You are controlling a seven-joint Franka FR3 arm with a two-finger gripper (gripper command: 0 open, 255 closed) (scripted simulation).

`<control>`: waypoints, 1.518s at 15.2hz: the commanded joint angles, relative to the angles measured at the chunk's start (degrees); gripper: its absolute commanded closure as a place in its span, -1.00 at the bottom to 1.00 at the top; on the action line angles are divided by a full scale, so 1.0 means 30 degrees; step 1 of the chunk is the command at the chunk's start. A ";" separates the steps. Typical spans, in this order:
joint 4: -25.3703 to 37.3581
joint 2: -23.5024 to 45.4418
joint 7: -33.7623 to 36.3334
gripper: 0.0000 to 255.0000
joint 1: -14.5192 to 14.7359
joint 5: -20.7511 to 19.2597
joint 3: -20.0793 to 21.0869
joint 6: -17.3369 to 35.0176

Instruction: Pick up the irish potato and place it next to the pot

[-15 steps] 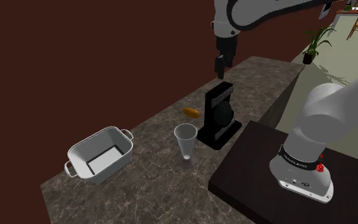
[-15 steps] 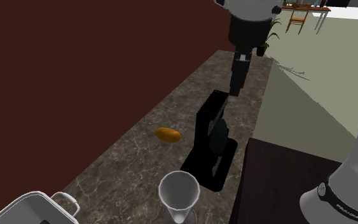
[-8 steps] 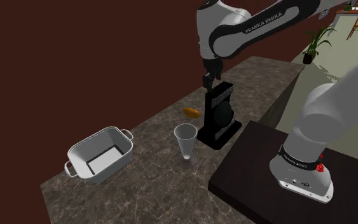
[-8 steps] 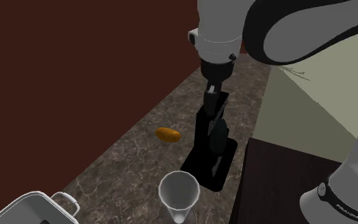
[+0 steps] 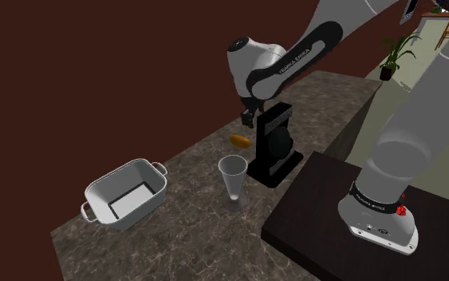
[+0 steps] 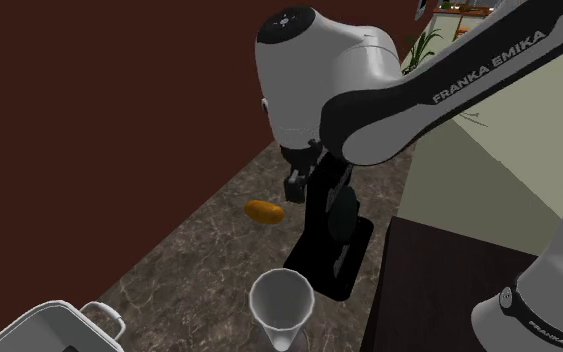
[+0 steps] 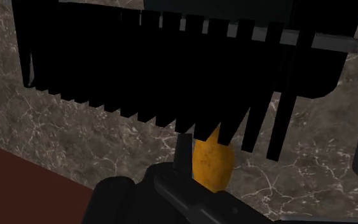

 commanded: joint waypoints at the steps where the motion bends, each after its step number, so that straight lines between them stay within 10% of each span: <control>1: 0.0530 0.1753 0.1070 -1.00 -0.0228 -0.1135 0.0086 0.0752; 12: 0.5857 1.0543 0.5778 -1.00 0.0017 -0.6646 -0.0959 0.1944; 23: 1.0610 1.6440 0.7194 -1.00 0.0510 -0.8655 -0.2473 0.2328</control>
